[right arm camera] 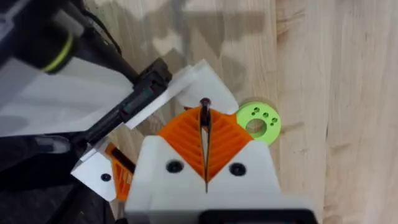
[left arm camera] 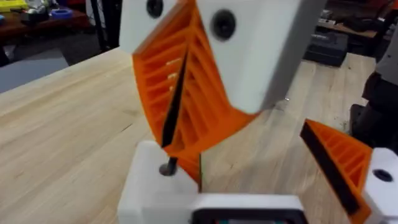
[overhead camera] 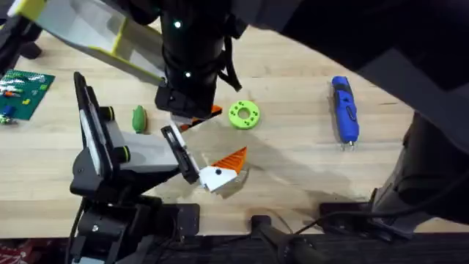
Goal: Pick up the gripper from the table and insert it into the empty holder that is missing its gripper. Then pick up a screw, insert it into the mounting hole, and use the screwdriver to tighten it. Finally, clean up the table by picking up the vegetable and placing it into the bucket.
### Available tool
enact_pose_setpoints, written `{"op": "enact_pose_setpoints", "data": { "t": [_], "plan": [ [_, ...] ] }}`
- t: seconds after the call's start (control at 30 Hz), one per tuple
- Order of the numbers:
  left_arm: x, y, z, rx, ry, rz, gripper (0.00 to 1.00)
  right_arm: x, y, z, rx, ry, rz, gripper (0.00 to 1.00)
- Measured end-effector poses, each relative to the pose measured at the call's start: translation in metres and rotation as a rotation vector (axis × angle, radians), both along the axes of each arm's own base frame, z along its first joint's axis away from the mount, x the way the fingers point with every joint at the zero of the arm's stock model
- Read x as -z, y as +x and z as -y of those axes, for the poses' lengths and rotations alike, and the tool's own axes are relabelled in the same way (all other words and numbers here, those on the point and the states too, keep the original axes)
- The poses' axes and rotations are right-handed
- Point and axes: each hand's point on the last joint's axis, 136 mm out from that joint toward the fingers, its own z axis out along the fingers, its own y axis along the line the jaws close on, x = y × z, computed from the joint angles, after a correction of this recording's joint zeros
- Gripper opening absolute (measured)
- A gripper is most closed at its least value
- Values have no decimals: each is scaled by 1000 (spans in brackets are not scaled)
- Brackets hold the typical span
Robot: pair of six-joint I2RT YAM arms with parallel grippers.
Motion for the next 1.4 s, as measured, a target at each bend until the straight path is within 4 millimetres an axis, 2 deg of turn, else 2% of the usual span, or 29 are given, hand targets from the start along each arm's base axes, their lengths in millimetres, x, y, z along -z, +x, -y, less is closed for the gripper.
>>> {"op": "enact_pose_setpoints", "data": {
  "t": [1.4],
  "plan": [
    [0,0,0,-1,-8,-14,990,15,2,-6,-2,-27,-19,7]
  ]
}}
